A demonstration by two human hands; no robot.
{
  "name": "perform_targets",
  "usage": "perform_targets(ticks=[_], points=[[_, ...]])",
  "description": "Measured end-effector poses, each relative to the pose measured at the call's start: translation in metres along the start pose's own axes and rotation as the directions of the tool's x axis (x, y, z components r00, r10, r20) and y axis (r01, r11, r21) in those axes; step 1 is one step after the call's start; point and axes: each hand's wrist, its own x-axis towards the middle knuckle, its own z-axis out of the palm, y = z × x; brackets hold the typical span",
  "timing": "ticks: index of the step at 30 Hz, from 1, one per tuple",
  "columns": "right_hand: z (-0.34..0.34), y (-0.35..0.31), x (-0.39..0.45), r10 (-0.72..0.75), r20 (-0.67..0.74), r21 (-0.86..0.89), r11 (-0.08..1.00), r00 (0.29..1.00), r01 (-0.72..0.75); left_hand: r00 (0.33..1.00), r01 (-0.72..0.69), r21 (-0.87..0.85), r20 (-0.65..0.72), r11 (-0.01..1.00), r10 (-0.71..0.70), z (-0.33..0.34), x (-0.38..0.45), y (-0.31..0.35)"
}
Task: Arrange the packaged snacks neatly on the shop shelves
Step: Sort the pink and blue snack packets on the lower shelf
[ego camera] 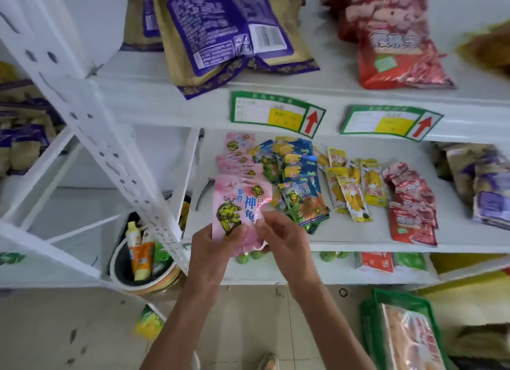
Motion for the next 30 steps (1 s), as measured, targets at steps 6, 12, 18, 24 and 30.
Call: perform_targets(ticks=[6,12,18,24,30], points=[[0.015,-0.008,-0.020,-0.033,-0.255,-0.001,0.999,0.966,0.034,0.977,-0.027,0.168,0.215,0.985,-0.010,-0.013,0.024,-0.002],[0.020,-0.001,-0.024,0.010,-0.339,-0.030,0.999,0.941,-0.021,0.974,-0.052,0.141,0.224,0.989,0.019,-0.026,0.036,-0.014],[0.011,-0.004,-0.018,-0.036,-0.328,-0.015,0.999,0.944,0.033,0.981,-0.094,0.075,0.176,0.993,0.079,0.003,0.029,-0.007],[-0.029,-0.008,-0.012,-0.099,-0.296,-0.066,0.994,0.950,0.083,0.986,-0.144,0.069,0.089,0.987,0.137,0.051,0.024,-0.006],[-0.065,0.000,-0.014,-0.144,-0.287,0.000,0.989,0.947,0.150,0.980,-0.192,0.069,0.066,0.979,0.187,0.078,0.023,-0.017]])
